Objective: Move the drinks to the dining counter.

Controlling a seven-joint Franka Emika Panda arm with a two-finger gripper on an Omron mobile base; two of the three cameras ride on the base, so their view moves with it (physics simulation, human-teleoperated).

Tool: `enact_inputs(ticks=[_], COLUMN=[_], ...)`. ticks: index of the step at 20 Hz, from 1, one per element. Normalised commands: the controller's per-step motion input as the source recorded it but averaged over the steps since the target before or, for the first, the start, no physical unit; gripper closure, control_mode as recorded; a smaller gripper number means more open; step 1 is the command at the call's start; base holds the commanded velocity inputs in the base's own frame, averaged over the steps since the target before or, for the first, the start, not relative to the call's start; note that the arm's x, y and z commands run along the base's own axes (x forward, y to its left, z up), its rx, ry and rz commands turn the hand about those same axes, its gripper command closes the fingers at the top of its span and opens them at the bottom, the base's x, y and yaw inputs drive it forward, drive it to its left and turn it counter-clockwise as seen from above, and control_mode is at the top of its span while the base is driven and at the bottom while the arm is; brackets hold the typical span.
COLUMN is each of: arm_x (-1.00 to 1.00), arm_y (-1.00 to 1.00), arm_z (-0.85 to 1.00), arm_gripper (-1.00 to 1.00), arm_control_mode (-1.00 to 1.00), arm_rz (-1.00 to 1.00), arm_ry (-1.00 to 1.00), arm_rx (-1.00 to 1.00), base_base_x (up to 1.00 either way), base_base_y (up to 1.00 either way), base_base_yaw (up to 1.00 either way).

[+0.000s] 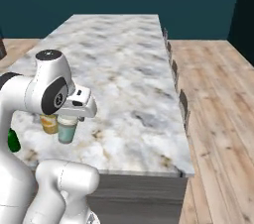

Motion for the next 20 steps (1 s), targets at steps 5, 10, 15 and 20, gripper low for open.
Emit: enact_inputs(ticks=[5, 10, 15, 20], arm_x=[0.00, 0.00, 0.00, 0.30], arm_y=[0.00, 0.00, 0.00, 0.06], arm_z=[0.00, 0.00, 0.00, 0.00], arm_gripper=[1.00, 1.00, 1.00, 1.00], arm_control_mode=[1.00, 1.00, 1.00, -1.00], arm_rz=[0.00, 0.00, 0.00, 0.05], arm_ry=[0.00, 0.00, 0.00, 0.00], arm_rx=[0.00, 0.00, 0.00, -0.01], base_base_x=[0.96, 0.78, 0.79, 0.40], base_base_y=[-0.19, 0.06, 0.00, 0.00], base_base_yaw=[0.45, 0.10, 0.09, 0.06])
